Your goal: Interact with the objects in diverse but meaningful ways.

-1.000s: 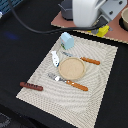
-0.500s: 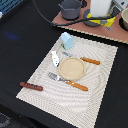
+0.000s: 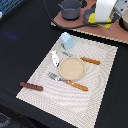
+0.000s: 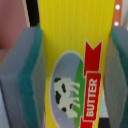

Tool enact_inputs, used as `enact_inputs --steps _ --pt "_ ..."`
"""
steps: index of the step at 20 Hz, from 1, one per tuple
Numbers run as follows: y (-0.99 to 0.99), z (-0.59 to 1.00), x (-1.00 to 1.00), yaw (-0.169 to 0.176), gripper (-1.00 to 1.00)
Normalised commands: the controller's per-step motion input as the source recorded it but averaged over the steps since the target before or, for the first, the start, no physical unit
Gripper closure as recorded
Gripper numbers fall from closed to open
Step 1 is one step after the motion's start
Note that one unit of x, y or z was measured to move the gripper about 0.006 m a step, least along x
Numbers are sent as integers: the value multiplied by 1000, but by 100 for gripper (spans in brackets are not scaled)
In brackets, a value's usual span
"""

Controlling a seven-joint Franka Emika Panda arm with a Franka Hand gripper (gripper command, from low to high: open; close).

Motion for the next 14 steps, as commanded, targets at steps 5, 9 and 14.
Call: enact_inputs --steps 5,9,14 --pt "381 -549 -43 65 100" --pt "79 -94 -266 70 100" --pt "0 249 -202 29 100"
